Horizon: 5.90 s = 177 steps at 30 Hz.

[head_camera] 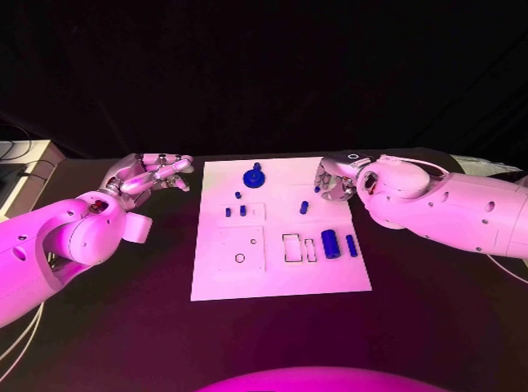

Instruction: Assemble the parts on the task board

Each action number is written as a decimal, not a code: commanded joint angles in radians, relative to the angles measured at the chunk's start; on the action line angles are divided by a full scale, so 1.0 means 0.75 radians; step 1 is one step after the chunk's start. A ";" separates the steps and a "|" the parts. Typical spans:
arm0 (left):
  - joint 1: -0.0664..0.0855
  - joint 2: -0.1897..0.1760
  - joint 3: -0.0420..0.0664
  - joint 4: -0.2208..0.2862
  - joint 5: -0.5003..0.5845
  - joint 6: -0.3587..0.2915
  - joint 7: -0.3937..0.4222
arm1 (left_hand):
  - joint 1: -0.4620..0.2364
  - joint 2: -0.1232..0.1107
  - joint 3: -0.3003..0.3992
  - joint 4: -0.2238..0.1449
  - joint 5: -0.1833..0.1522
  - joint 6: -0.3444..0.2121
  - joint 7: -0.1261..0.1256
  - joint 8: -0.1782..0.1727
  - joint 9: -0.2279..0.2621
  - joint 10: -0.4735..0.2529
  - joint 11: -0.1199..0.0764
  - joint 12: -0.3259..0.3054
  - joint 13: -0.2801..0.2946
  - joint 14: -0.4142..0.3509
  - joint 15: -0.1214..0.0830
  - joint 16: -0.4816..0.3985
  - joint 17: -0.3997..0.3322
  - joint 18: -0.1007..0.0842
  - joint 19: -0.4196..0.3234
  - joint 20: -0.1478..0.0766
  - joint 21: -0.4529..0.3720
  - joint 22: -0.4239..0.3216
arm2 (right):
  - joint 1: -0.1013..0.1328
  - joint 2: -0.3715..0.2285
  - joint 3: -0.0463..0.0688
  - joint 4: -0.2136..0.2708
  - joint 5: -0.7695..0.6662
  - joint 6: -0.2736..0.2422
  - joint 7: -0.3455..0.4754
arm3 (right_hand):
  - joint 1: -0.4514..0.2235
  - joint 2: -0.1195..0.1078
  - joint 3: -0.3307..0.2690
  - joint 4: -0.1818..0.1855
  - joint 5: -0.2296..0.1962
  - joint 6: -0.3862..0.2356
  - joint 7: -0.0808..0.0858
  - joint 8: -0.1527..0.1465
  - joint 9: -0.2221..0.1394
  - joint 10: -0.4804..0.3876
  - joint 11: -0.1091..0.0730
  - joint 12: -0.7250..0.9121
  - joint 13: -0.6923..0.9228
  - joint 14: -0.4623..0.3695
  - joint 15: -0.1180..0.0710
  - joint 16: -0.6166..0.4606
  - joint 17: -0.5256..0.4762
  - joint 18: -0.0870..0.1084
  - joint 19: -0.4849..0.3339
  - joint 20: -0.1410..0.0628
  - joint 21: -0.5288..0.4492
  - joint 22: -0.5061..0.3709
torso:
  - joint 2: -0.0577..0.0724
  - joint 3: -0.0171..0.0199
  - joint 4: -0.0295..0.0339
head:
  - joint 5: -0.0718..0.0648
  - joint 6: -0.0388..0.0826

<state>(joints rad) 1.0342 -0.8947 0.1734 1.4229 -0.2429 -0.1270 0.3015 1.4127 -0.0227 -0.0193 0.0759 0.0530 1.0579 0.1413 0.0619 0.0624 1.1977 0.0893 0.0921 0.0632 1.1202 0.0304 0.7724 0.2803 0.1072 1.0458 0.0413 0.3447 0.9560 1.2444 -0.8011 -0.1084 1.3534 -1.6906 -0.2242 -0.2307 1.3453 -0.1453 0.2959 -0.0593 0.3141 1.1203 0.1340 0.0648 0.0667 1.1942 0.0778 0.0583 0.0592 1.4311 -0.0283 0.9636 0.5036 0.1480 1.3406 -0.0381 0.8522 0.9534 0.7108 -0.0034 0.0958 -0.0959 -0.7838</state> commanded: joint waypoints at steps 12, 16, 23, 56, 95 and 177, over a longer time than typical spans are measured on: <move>-0.003 0.004 0.001 0.000 0.022 0.023 0.017 | 0.007 0.020 -0.021 -0.001 -0.001 0.004 0.001 0.005 0.001 0.005 0.005 -0.004 0.001 0.002 0.003 -0.012 0.005 -0.020 0.015 0.000 -0.015 -0.005 | -0.025 0.035 -0.003 -0.028 -0.011 -0.002 0.010 | -0.009 0.010 0.022 0.009 0.013 0.013 0.004 -0.003 0.001 0.006 0.001 0.001 0.000 -0.010 0.004 0.018 -0.009 0.015 0.036 0.000 -0.053 0.088 | 0.000 -0.0023 -0.0003 | -0.004 -0.002; -0.003 0.006 0.001 -0.002 0.023 0.024 0.014 | 0.008 0.021 -0.023 -0.002 -0.001 0.005 0.001 0.005 0.001 0.005 0.005 -0.004 0.001 0.002 0.003 -0.013 0.005 -0.020 0.016 0.000 -0.016 -0.005 | -0.027 0.041 -0.003 -0.029 -0.002 -0.016 0.016 | -0.010 0.016 0.024 0.013 0.012 0.013 0.005 -0.003 0.001 0.011 0.000 0.000 0.000 -0.009 0.003 0.021 -0.012 0.015 0.044 0.000 -0.071 0.116 | 0.000 -0.0023 -0.0003 | -0.004 -0.003; -0.004 0.011 0.001 -0.008 0.023 0.028 0.010 | 0.012 0.024 -0.023 -0.004 -0.001 0.005 0.002 0.005 0.001 0.005 0.005 -0.004 0.001 0.002 0.003 -0.014 0.006 -0.020 0.016 0.000 -0.017 -0.005 | -0.028 0.047 -0.003 -0.031 0.014 -0.028 0.025 | -0.007 0.026 0.028 0.011 0.013 0.032 -0.002 -0.003 0.003 0.034 -0.007 0.000 0.000 -0.010 -0.002 0.026 -0.013 0.007 0.060 -0.004 -0.067 0.175 | 0.000 -0.0022 -0.0022 | -0.007 -0.004; -0.005 0.023 0.001 -0.032 0.020 0.005 -0.003 | 0.025 0.031 -0.026 -0.018 -0.001 -0.003 0.005 0.005 0.001 -0.021 0.012 -0.014 0.001 -0.001 0.007 -0.016 0.009 -0.019 0.017 0.000 -0.019 -0.002 | -0.018 -0.028 0.016 0.091 0.123 -0.215 -0.018 | 0.007 0.125 0.204 -0.106 -0.100 0.145 -0.032 0.002 0.063 0.159 -0.048 0.001 0.003 -0.010 -0.030 0.042 0.001 -0.037 0.107 -0.034 0.032 0.479 | -0.004 -0.0020 -0.0038 | -0.007 -0.002; -0.013 0.073 0.001 -0.030 0.063 -0.109 0.002 | 0.023 0.030 0.003 -0.019 0.000 0.004 0.004 0.006 0.001 -0.027 0.012 -0.002 0.000 -0.003 0.007 -0.014 0.013 -0.016 0.016 0.002 -0.021 0.008 | -0.093 0.180 -0.024 0.354 -0.068 -0.069 -0.027 | 0.003 0.132 0.196 -0.119 -0.084 0.143 -0.031 0.001 0.062 0.155 -0.047 0.002 0.003 -0.009 -0.029 0.042 -0.006 -0.037 0.158 -0.034 -0.101 0.593 | -0.021 -0.0187 0.0020 | 0.091 -0.010; -0.013 0.073 0.001 -0.042 0.074 -0.088 -0.019 | -0.003 0.024 -0.002 -0.005 -0.001 -0.003 0.006 0.006 0.001 -0.045 0.017 -0.001 0.001 -0.004 0.011 -0.018 0.009 -0.016 0.018 0.005 -0.032 0.008 | -0.139 0.154 -0.042 0.353 -0.116 -0.178 -0.037 | 0.067 -0.005 -0.193 0.026 0.030 -0.311 -0.046 -0.009 -0.010 -0.270 0.058 0.006 0.000 -0.012 0.040 -0.020 -0.035 0.065 0.174 0.038 -0.668 0.415 | -0.022 -0.0154 0.0040 | 0.100 -0.050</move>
<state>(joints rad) 1.0243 -0.8421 0.1732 1.3912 -0.1962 -0.2041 0.2812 1.4176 -0.0047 -0.0192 0.0706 0.0530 1.0578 0.1412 0.0619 0.0619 1.1703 0.1018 0.0879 0.0634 1.1164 0.0342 0.7646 0.2884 0.1072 1.0565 0.0448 0.3262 0.9618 1.1404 -0.6775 -0.1410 1.6085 -1.7765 -0.2952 -0.2658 1.3889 -0.1489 0.1539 -0.0499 0.3406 0.8902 0.0993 0.0602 0.0594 0.9944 0.1209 0.0582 0.0585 1.4240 -0.0027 0.9429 0.4758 0.1785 1.4580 -0.0056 0.3549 1.2654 0.6945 -0.0151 0.0994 -0.0198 -0.8225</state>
